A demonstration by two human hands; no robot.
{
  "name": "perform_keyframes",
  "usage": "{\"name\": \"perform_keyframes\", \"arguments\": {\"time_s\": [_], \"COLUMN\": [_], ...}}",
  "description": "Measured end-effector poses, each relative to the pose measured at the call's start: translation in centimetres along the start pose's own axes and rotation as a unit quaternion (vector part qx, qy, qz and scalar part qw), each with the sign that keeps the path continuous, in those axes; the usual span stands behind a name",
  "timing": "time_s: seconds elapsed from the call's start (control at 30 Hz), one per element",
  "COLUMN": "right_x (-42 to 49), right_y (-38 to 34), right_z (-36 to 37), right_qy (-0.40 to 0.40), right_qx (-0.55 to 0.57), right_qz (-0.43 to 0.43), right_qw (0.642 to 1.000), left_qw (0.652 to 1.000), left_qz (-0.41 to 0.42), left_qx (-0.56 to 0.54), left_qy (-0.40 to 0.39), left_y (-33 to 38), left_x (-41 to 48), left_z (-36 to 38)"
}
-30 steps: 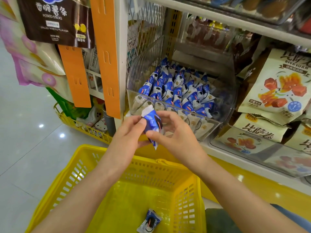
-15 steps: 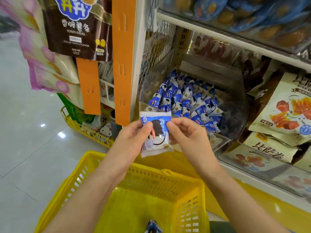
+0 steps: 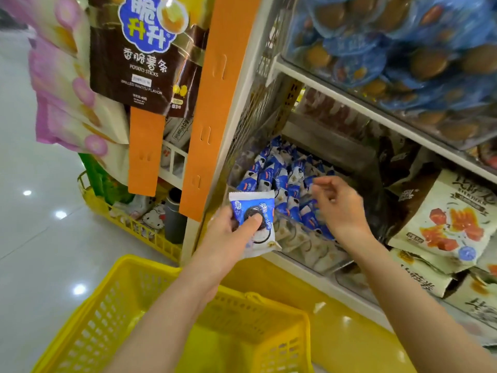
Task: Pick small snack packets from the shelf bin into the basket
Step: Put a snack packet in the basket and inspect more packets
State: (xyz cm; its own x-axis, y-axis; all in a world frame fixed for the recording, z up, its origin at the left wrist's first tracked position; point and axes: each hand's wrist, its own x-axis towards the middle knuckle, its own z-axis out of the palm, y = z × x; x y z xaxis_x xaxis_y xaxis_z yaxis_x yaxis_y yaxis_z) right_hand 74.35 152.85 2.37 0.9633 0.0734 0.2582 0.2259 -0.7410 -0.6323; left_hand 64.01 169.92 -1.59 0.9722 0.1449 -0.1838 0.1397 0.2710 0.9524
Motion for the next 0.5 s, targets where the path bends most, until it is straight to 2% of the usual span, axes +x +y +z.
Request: {"name": "perform_keyframes", "arguments": {"time_s": [0.07,0.13,0.2,0.37,0.5], "right_x": [2.4,3.8,4.5,5.3,4.9], "right_y": [1.4,2.1,2.3,2.2,1.9], "right_z": [0.0,0.3,0.8,1.0,1.1], "right_qy": [-0.026,-0.087,-0.131,-0.176,-0.2], "right_qx": [-0.103,-0.201,-0.271,-0.336,-0.348], "right_qz": [0.044,0.119,0.142,0.166,0.155], "right_qw": [0.993,0.968,0.943,0.91,0.903], "left_qw": [1.0,0.999,0.999,0.998,0.998], "left_qz": [0.0,0.0,0.0,-0.012,-0.024], "left_qx": [-0.017,-0.037,-0.049,-0.052,-0.042], "left_qy": [-0.012,-0.021,-0.025,-0.026,-0.033], "left_y": [0.0,0.0,0.0,0.1,0.0], "left_x": [0.3,0.5,0.6,1.0,1.2], "left_z": [0.3,0.4,0.4,0.0,-0.1]}}
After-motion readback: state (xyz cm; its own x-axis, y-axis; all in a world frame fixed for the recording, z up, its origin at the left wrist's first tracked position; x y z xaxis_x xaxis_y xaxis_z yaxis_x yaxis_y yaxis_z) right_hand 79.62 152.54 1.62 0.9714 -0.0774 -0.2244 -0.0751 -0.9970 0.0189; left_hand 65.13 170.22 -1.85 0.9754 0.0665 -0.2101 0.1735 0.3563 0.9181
